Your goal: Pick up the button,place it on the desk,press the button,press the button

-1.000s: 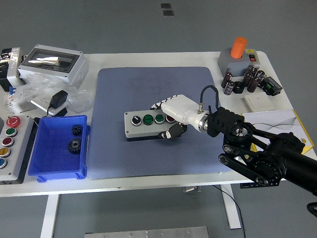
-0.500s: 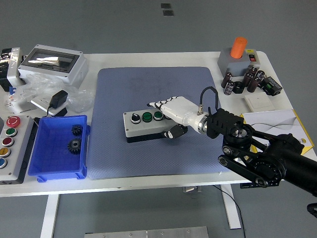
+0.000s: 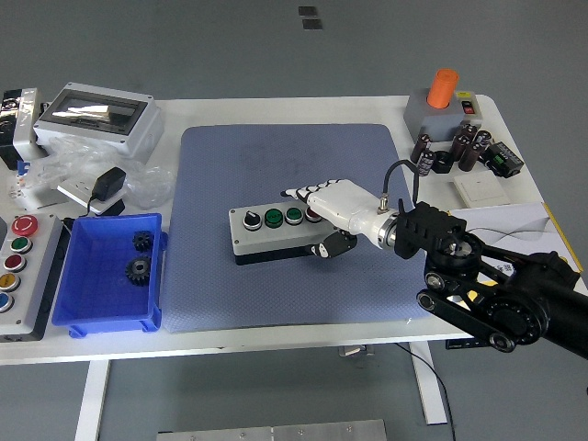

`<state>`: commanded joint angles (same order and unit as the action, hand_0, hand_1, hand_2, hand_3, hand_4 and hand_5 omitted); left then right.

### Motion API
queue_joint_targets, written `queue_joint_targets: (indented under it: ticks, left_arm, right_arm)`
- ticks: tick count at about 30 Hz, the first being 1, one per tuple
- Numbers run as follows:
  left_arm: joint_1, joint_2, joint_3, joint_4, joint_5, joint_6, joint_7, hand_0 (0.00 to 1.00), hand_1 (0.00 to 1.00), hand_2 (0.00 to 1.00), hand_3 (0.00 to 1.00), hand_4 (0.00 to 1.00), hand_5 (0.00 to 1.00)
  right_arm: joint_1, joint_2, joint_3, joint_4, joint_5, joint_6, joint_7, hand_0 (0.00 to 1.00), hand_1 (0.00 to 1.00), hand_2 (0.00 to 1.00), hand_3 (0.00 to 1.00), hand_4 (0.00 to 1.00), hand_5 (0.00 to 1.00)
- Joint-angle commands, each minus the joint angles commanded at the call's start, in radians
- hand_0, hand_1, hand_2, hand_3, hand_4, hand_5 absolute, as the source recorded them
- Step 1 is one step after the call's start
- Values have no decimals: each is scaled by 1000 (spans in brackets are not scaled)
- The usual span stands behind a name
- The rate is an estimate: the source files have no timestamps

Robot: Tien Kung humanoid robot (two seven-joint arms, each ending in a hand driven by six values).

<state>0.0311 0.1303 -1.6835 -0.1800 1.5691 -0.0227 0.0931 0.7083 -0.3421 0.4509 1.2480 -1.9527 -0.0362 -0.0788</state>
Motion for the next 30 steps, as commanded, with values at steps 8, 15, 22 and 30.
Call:
queue_joint_targets:
  ticks: [8, 15, 22, 30]
  left_arm:
    - [-3, -1, 4, 0, -3, 0, -4, 730, 735, 634, 709, 626, 198]
    - [-2, -2, 9, 0, -8, 1, -6, 730, 735, 634, 705, 624, 196]
    - [-2, -3, 12, 0, -12, 1, -7, 730, 735, 634, 701, 622, 195]
    - [3, -4, 4, 0, -8, 2, -4, 730, 735, 633, 700, 621, 195]
  right_arm:
    - [-13, -19, 13, 25, 30, -1, 2, 722, 788, 900, 985, 831, 245]
    - [-19, -32, 27, 59, 42, -5, 2, 716, 782, 899, 984, 833, 247]
    - [-37, -62, 95, 119, 29, 10, -14, 711, 780, 898, 983, 838, 254]
    - [-48, -198, 247, 320, 64, 146, -157, 721, 794, 918, 998, 867, 289]
